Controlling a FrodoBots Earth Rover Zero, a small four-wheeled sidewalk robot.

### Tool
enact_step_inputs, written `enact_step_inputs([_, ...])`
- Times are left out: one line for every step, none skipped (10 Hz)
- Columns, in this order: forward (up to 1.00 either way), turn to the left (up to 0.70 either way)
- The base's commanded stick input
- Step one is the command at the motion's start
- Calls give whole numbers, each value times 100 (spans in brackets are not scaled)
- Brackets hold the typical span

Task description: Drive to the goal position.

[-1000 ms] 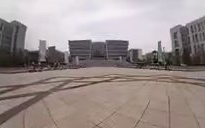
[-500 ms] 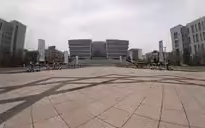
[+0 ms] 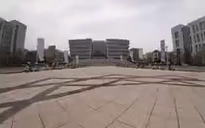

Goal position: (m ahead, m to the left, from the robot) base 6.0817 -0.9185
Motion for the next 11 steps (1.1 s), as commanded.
enact_step_inputs([70, 1])
enact_step_inputs([70, 1])
enact_step_inputs([70, 1])
enact_step_inputs([70, 1])
enact_step_inputs([70, 1])
enact_step_inputs([70, 1])
enact_step_inputs([70, 1])
enact_step_inputs([70, 1])
enact_step_inputs([70, 1])
enact_step_inputs([70, 1])
enact_step_inputs([70, 1])
